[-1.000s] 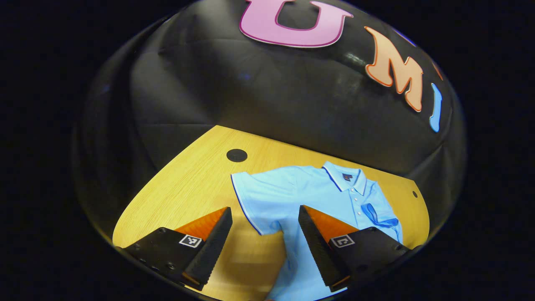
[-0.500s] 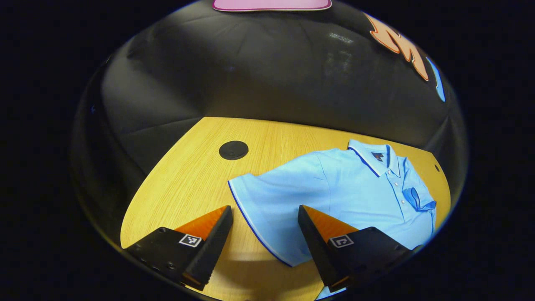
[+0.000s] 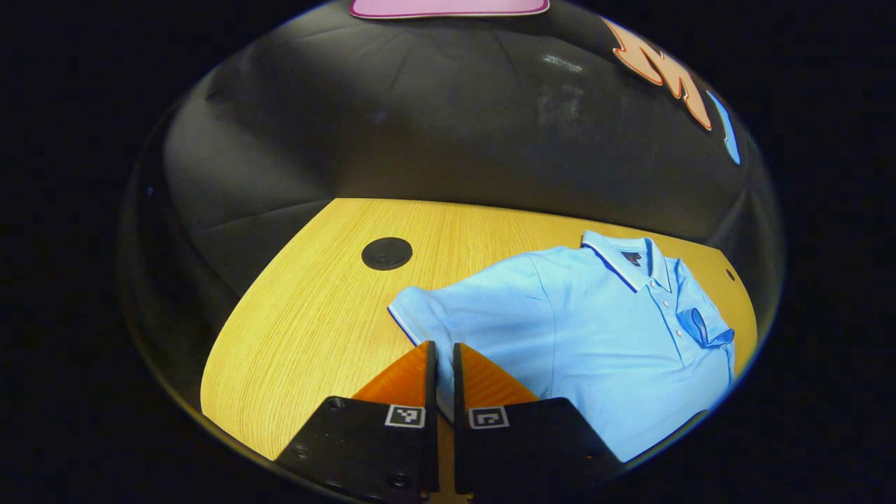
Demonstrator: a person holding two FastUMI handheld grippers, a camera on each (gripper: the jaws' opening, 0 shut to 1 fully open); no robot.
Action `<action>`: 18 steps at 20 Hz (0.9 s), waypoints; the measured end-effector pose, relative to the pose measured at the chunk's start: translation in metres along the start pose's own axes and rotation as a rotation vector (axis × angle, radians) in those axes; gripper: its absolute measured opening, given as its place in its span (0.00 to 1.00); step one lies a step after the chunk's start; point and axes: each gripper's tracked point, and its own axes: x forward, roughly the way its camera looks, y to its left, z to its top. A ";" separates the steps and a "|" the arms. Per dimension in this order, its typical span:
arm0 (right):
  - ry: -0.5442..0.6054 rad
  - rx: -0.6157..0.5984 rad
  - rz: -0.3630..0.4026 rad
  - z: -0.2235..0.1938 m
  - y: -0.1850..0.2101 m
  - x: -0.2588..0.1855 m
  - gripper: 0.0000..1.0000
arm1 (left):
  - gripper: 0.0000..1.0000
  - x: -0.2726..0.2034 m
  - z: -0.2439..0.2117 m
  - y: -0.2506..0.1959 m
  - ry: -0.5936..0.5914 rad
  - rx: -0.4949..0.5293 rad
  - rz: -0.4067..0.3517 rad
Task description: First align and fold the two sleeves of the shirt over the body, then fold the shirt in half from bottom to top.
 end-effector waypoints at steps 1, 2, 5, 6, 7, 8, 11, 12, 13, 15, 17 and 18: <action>-0.002 -0.004 0.006 0.001 0.002 0.000 0.98 | 0.05 0.000 0.001 0.000 -0.002 0.005 -0.002; -0.007 -0.005 0.010 0.002 0.003 -0.001 0.98 | 0.00 0.000 0.002 -0.003 -0.002 0.007 -0.007; -0.012 -0.004 0.006 0.002 -0.001 -0.003 0.98 | 0.00 -0.009 0.016 -0.012 -0.030 0.001 -0.022; -0.011 -0.003 0.003 0.002 -0.003 -0.004 0.98 | 0.00 -0.013 0.026 -0.017 -0.057 0.004 -0.027; -0.014 -0.001 0.000 0.003 -0.004 -0.005 0.98 | 0.00 -0.018 0.037 -0.026 -0.085 0.010 -0.040; -0.016 0.002 0.000 0.003 -0.005 -0.002 0.93 | 0.00 -0.024 0.046 -0.039 -0.106 0.021 -0.059; -0.017 0.014 0.001 0.000 -0.006 -0.004 0.98 | 0.00 -0.031 0.065 -0.096 -0.142 0.035 -0.138; -0.018 0.015 0.002 -0.002 -0.006 -0.004 0.98 | 0.00 -0.031 0.066 -0.117 -0.142 0.041 -0.163; -0.021 0.016 0.002 -0.001 -0.006 -0.005 0.98 | 0.00 -0.026 0.063 -0.135 -0.132 0.055 -0.185; -0.029 0.020 0.006 0.001 -0.005 -0.005 0.98 | 0.00 -0.018 0.055 -0.172 -0.106 0.078 -0.223; -0.039 0.030 0.007 0.002 -0.007 -0.005 0.98 | 0.00 -0.011 0.044 -0.201 -0.077 0.097 -0.254; -0.051 0.033 0.008 0.003 -0.007 -0.007 0.98 | 0.02 -0.010 0.039 -0.214 -0.063 0.104 -0.275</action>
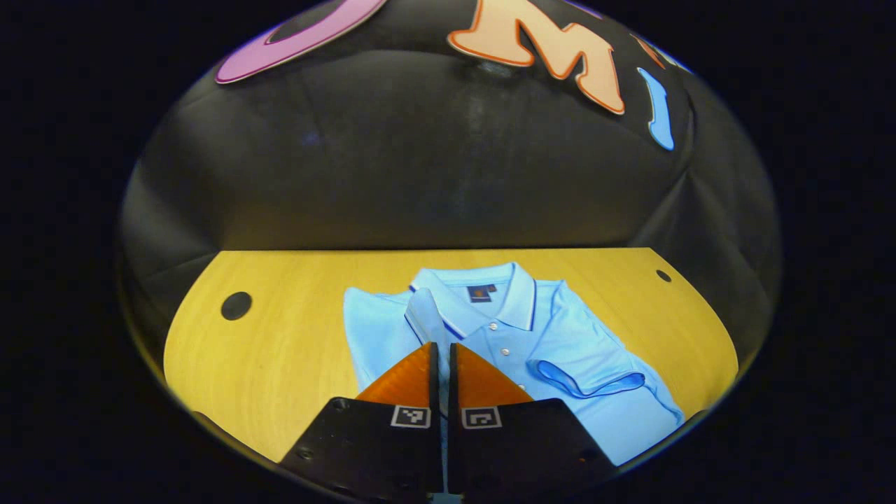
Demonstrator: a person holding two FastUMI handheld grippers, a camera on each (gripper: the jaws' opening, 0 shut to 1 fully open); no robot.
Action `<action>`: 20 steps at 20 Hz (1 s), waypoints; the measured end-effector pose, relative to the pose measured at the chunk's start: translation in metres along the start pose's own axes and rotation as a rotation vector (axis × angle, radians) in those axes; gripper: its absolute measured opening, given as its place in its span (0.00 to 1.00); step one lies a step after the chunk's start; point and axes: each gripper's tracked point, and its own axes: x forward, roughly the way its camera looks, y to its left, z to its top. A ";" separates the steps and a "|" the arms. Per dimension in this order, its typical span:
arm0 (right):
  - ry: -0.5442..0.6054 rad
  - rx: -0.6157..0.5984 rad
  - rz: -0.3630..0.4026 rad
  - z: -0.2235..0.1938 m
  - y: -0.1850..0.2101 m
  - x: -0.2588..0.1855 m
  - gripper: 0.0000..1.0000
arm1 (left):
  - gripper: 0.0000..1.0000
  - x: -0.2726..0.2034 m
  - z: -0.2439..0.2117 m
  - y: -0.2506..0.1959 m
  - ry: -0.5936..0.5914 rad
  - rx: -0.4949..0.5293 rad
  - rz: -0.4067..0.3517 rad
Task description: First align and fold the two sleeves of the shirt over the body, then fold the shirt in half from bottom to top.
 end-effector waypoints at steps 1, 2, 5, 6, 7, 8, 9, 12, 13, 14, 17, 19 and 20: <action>-0.001 -0.002 0.002 -0.001 -0.001 -0.003 0.98 | 0.04 0.001 -0.002 -0.007 0.008 0.003 -0.005; -0.002 -0.008 -0.001 -0.005 -0.002 -0.002 0.98 | 0.27 0.002 -0.002 -0.016 0.006 0.000 -0.018; 0.002 -0.012 0.006 -0.015 -0.002 -0.006 0.98 | 0.81 -0.017 0.001 -0.025 -0.014 -0.018 -0.030; 0.003 -0.010 0.014 -0.018 0.001 -0.008 0.98 | 0.99 -0.027 0.004 -0.024 -0.028 -0.025 -0.019; 0.001 -0.010 0.020 -0.022 0.002 -0.009 0.98 | 0.97 -0.037 0.005 -0.021 -0.039 -0.033 -0.014; 0.002 -0.013 0.029 -0.027 0.005 -0.011 0.98 | 0.96 -0.052 0.005 -0.018 -0.051 -0.038 -0.007; 0.005 -0.016 0.038 -0.033 0.007 -0.012 0.93 | 0.96 -0.067 0.005 -0.012 -0.064 -0.037 0.005; 0.025 -0.030 0.073 -0.051 0.016 -0.018 0.98 | 0.96 -0.124 -0.002 0.001 -0.092 -0.036 0.043; 0.027 -0.036 0.090 -0.057 0.020 -0.018 0.98 | 0.96 -0.144 -0.007 0.005 -0.100 -0.038 0.054; 0.035 -0.044 0.106 -0.063 0.022 -0.018 0.98 | 0.96 -0.166 -0.014 0.008 -0.107 -0.035 0.067; 0.060 -0.077 0.159 -0.087 0.031 -0.020 0.98 | 0.96 -0.227 -0.046 0.015 -0.107 -0.043 0.111; 0.082 -0.108 0.194 -0.102 0.034 -0.022 0.93 | 0.96 -0.260 -0.075 0.015 -0.083 -0.058 0.142; 0.093 -0.124 0.213 -0.110 0.034 -0.023 0.98 | 0.95 -0.276 -0.089 0.013 -0.077 -0.067 0.154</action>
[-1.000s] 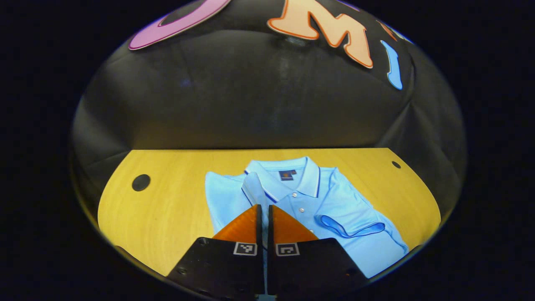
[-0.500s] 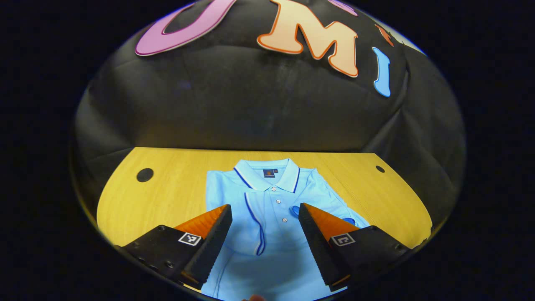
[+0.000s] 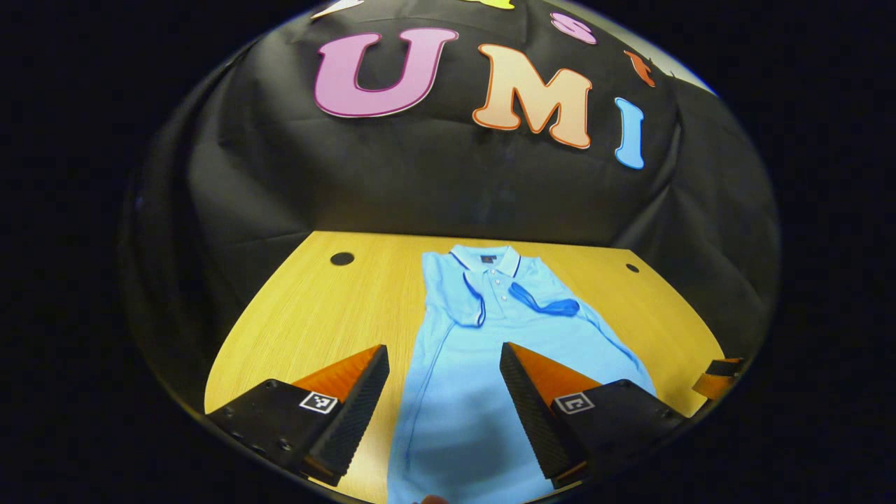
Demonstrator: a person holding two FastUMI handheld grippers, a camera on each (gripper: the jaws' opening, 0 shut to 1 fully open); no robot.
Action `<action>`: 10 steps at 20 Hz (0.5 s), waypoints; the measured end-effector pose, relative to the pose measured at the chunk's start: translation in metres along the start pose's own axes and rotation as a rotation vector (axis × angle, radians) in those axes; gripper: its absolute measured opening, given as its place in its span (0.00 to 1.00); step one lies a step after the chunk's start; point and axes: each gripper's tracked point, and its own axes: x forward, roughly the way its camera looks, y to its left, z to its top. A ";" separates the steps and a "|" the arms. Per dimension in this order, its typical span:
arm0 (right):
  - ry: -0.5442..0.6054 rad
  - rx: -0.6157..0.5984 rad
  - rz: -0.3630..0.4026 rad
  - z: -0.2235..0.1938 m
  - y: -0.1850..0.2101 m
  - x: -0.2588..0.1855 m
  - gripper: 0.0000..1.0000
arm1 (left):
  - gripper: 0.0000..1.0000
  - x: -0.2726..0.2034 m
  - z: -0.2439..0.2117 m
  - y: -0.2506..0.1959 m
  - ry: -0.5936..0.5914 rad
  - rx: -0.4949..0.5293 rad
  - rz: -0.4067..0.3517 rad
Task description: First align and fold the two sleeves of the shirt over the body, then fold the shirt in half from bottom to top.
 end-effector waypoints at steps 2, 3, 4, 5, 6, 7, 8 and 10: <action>0.031 -0.047 0.038 -0.017 0.003 0.001 0.93 | 0.96 -0.031 -0.025 0.002 0.015 -0.018 0.027; 0.048 -0.072 0.054 -0.026 0.004 0.002 0.92 | 0.96 -0.044 -0.040 0.001 0.023 -0.030 0.038; 0.062 -0.093 0.069 -0.033 0.004 0.002 0.98 | 0.96 -0.054 -0.057 0.000 0.045 -0.045 0.044; 0.074 -0.107 0.083 -0.040 0.004 0.001 0.98 | 0.96 -0.062 -0.077 -0.002 0.066 -0.059 0.046; 0.087 -0.116 0.095 -0.049 0.003 0.001 0.98 | 0.96 -0.067 -0.096 -0.002 0.094 -0.071 0.052; 0.105 -0.125 0.106 -0.060 0.003 0.001 0.98 | 0.96 -0.071 -0.115 -0.002 0.118 -0.084 0.062; 0.120 -0.134 0.113 -0.068 0.002 0.002 0.93 | 0.96 -0.075 -0.129 -0.001 0.136 -0.094 0.073; 0.144 -0.155 0.119 -0.083 -0.002 0.004 0.98 | 0.96 -0.080 -0.149 -0.001 0.155 -0.100 0.084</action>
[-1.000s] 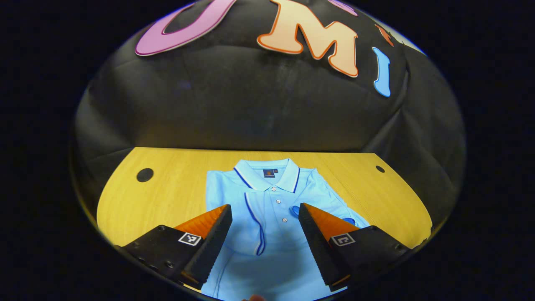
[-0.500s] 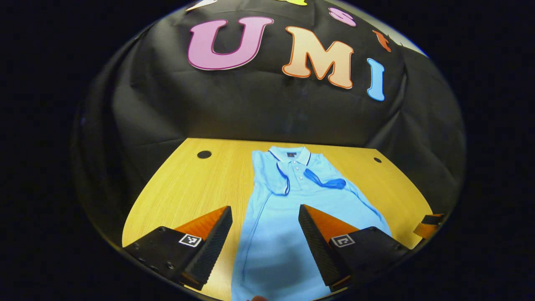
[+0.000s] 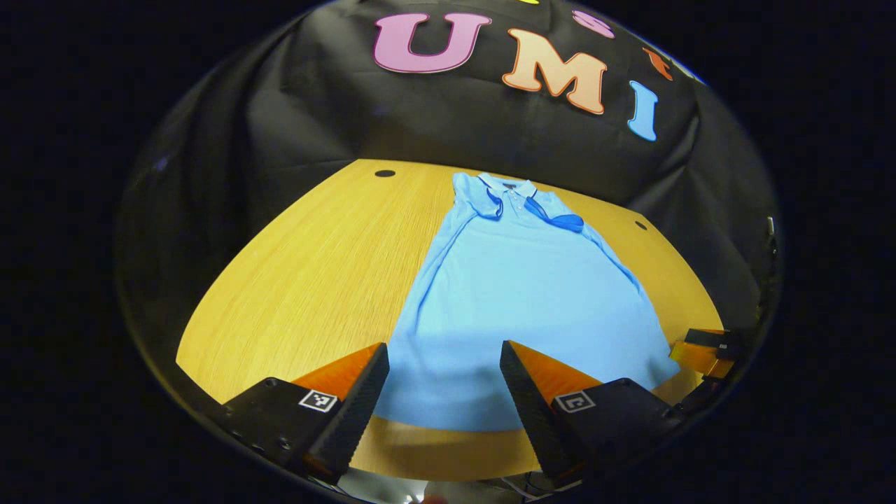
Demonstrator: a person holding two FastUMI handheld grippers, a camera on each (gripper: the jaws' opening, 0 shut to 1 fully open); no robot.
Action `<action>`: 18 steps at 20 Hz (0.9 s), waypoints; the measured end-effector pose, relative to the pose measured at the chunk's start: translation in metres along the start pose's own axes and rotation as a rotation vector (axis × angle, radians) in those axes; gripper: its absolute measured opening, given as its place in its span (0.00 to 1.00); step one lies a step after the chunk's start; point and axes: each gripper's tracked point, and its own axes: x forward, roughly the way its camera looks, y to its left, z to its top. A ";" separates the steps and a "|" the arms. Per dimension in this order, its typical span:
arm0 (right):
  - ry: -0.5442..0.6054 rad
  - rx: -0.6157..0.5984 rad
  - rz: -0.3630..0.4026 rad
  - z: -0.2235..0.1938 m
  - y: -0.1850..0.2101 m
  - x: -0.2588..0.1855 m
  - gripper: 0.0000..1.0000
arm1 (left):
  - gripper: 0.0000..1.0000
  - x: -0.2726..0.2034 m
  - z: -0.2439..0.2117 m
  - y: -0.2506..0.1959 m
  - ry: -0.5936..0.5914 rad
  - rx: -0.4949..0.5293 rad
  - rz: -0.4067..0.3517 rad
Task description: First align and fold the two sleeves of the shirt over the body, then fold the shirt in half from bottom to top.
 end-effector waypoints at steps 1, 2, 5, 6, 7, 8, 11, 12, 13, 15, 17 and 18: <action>0.020 -0.010 0.003 -0.008 0.000 0.002 0.93 | 0.96 0.000 -0.009 0.000 0.011 0.003 -0.004; 0.041 -0.016 0.008 -0.016 0.001 0.003 0.98 | 0.96 0.000 -0.018 0.000 0.026 0.009 -0.002; 0.064 -0.035 0.013 -0.029 0.004 0.005 0.93 | 0.96 0.002 -0.028 0.006 0.041 0.016 0.004; 0.071 -0.037 0.013 -0.031 0.005 0.006 0.96 | 0.96 0.002 -0.030 0.008 0.044 0.014 0.007; 0.077 -0.035 0.007 -0.034 0.004 0.007 0.98 | 0.96 0.005 -0.032 0.009 0.048 0.009 0.005; 0.065 -0.038 0.003 -0.032 0.003 0.007 0.99 | 0.96 0.006 -0.033 0.008 0.049 0.005 -0.002; 0.057 -0.055 -0.011 -0.034 0.005 0.009 0.99 | 0.96 0.009 -0.035 0.011 0.046 0.018 -0.003; 0.057 -0.075 -0.019 -0.036 0.004 0.008 0.93 | 0.94 0.008 -0.037 0.012 0.052 0.031 0.002; 0.050 -0.085 -0.005 -0.036 0.007 0.009 0.98 | 0.92 0.012 -0.039 0.016 0.055 0.051 0.025; 0.049 -0.079 0.010 -0.037 0.011 0.010 0.80 | 0.81 0.015 -0.041 0.019 0.056 0.104 0.055; 0.050 -0.071 0.018 -0.038 0.015 0.009 0.65 | 0.57 0.013 -0.041 0.007 0.045 0.130 0.024; 0.052 -0.067 0.027 -0.038 0.018 0.009 0.53 | 0.38 0.012 -0.040 0.003 0.033 0.150 0.013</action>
